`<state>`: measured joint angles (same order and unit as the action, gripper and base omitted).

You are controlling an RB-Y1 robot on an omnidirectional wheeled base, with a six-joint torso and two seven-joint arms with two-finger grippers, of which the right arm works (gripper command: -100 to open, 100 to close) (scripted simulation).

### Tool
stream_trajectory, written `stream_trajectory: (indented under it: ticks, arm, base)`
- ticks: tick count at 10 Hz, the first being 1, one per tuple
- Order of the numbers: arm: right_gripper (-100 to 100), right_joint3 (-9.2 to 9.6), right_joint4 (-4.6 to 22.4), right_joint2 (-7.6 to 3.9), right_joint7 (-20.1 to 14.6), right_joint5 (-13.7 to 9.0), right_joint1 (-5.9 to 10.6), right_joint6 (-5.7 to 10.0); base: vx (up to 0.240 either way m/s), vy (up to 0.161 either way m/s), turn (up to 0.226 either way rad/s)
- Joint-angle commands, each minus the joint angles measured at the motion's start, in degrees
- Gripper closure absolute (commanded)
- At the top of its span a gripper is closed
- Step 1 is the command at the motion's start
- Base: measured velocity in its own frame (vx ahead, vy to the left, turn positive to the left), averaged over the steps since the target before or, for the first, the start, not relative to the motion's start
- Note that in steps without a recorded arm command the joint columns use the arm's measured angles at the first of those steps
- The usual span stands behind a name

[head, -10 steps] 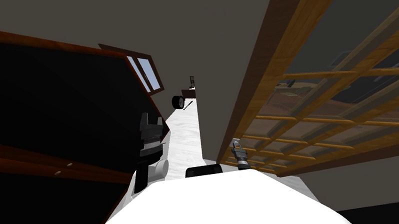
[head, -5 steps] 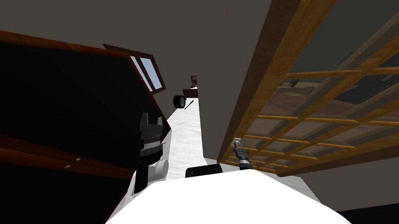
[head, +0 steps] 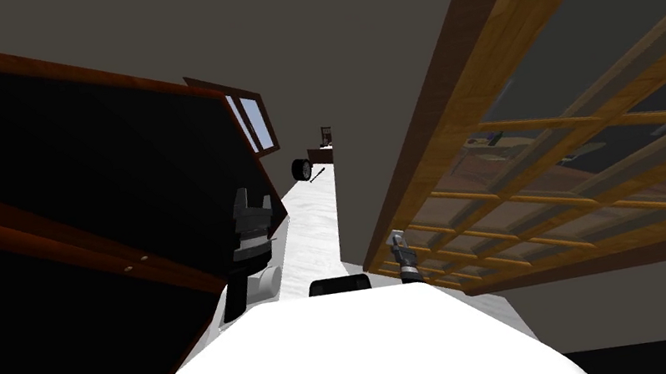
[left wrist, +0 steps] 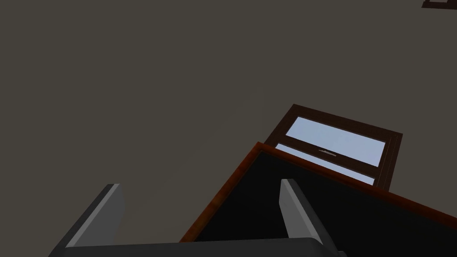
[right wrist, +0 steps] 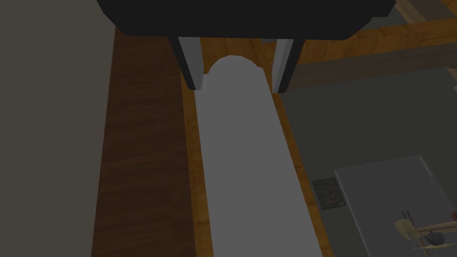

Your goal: Pull the door open

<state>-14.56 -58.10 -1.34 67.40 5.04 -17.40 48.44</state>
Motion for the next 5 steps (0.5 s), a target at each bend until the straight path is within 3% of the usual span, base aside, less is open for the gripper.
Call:
stream_trajectory:
  ticks: [1,5]
  arm:
    - [100,0.92,0.73,0.21,-2.86,-0.26,0.35,-0.14]
    - [100,1.16,1.5,-0.55,-8.47,-1.35,0.97,-0.06]
  base:
    - [-0.044,0.016,0.026]
    - [-0.031,0.018,0.04]
